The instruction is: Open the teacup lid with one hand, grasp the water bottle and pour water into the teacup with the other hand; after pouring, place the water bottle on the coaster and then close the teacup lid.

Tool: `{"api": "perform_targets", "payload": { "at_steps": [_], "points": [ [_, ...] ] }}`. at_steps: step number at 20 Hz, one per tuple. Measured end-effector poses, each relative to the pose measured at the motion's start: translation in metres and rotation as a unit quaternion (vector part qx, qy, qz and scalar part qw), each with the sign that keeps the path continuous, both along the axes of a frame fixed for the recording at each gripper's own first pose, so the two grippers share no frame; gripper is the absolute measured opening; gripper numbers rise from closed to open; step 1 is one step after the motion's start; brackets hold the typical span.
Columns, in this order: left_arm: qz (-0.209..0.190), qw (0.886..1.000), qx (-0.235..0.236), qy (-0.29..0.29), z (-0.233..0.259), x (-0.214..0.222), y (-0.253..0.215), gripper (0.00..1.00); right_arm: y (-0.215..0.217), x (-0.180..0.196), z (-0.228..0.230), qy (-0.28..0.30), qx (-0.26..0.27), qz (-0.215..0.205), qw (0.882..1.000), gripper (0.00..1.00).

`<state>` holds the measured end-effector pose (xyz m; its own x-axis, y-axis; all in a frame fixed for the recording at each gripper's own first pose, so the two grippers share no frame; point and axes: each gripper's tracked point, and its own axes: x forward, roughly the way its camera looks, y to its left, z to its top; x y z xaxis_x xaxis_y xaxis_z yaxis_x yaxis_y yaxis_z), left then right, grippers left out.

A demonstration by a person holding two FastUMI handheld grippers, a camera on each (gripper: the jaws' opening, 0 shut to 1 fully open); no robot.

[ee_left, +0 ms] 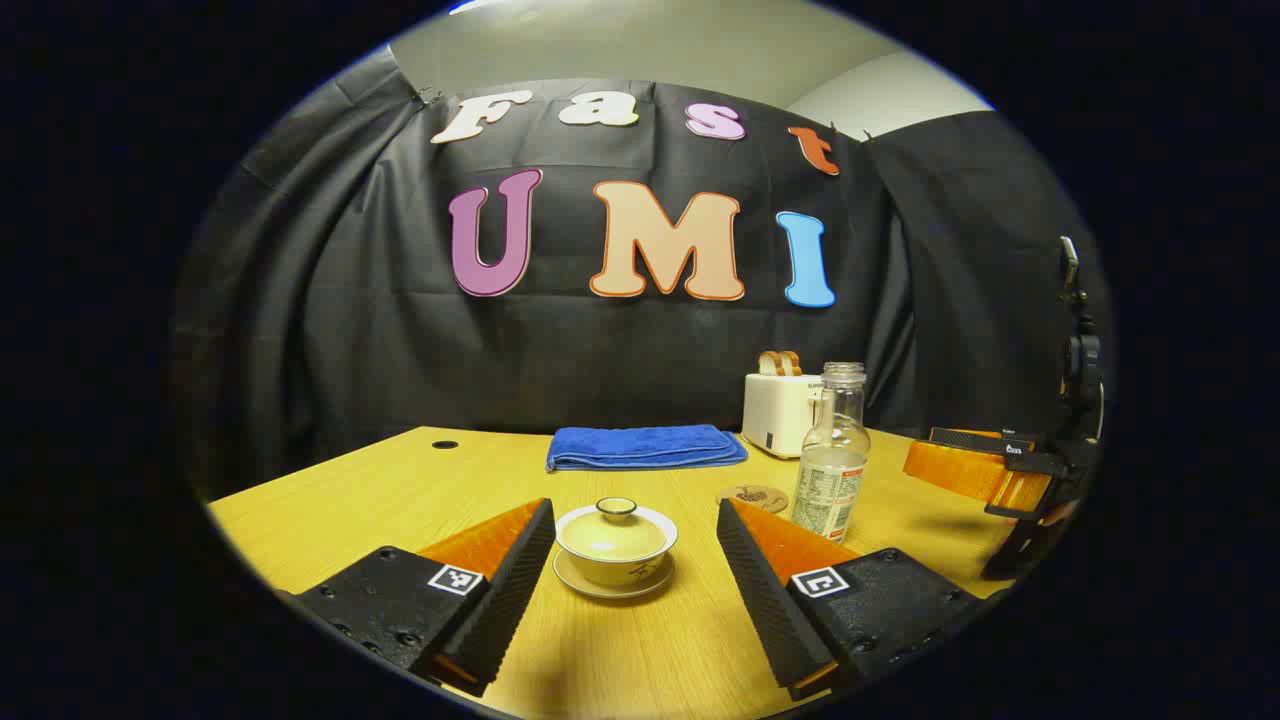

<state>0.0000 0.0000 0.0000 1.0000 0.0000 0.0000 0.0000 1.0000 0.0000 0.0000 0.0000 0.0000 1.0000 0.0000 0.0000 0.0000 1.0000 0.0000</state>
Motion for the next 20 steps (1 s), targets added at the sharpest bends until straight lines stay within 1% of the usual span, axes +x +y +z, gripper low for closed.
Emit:
{"api": "perform_targets", "payload": {
  "at_steps": [1,2,3,4,6,8,9,10,12,13,14,15,17,19,20],
  "points": [
    [0.001,1.0,0.001,-0.002,0.0,0.0,0.0,0.95,0.001,0.001,-0.002,0.0,-0.001,0.0,1.0,0.92],
    [0.001,1.0,0.003,-0.005,0.001,0.001,0.001,0.95,0.003,0.001,-0.003,0.001,-0.001,0.001,1.0,0.95],
    [0.001,1.0,0.005,-0.007,0.001,0.0,0.001,0.96,0.004,0.002,-0.005,0.002,0.001,0.001,1.0,0.92],
    [0.001,1.0,0.007,-0.01,0.002,0.001,0.002,0.96,0.005,0.003,-0.006,0.002,0.001,0.002,1.0,0.95],
    [0.001,1.0,0.013,-0.013,0.002,0.001,0.001,0.95,0.006,0.003,-0.008,0.006,-0.002,0.003,1.0,0.93],
    [0.0,1.0,0.018,-0.015,0.002,0.002,0.001,0.95,0.007,0.003,-0.008,0.007,-0.005,0.003,1.0,0.95],
    [-0.001,1.0,0.018,-0.014,-0.001,0.002,0.0,0.95,0.008,0.004,-0.01,0.011,-0.006,0.003,1.0,0.92],
    [-0.001,1.0,0.017,-0.011,-0.003,0.003,0.0,0.95,0.009,0.005,-0.012,0.015,-0.007,0.003,1.0,0.95],
    [-0.001,1.0,0.012,-0.007,-0.007,0.003,0.0,0.95,0.01,0.005,-0.011,0.013,-0.013,0.003,1.0,0.95],
    [0.001,1.0,0.012,-0.005,-0.008,0.003,0.001,0.95,0.011,0.002,-0.011,0.014,-0.017,0.004,1.0,0.95],
    [0.002,1.0,0.013,-0.007,-0.007,0.003,0.002,0.94,0.012,0.002,-0.011,0.012,-0.023,0.004,1.0,0.92],
    [0.002,1.0,0.014,-0.007,-0.007,0.005,0.003,0.95,0.014,0.003,-0.011,0.014,-0.022,0.007,1.0,0.95],
    [0.0,1.0,0.016,-0.002,-0.009,0.006,0.001,0.95,0.013,0.003,-0.01,0.013,-0.023,0.005,1.0,0.95],
    [-0.001,1.0,0.016,-0.001,-0.01,0.007,0.001,0.95,0.013,0.002,-0.011,0.013,-0.023,0.005,1.0,0.92],
    [-0.002,1.0,0.016,-0.002,-0.009,0.007,0.001,0.95,0.012,0.002,-0.012,0.014,-0.022,0.004,1.0,0.92]
  ]
}}
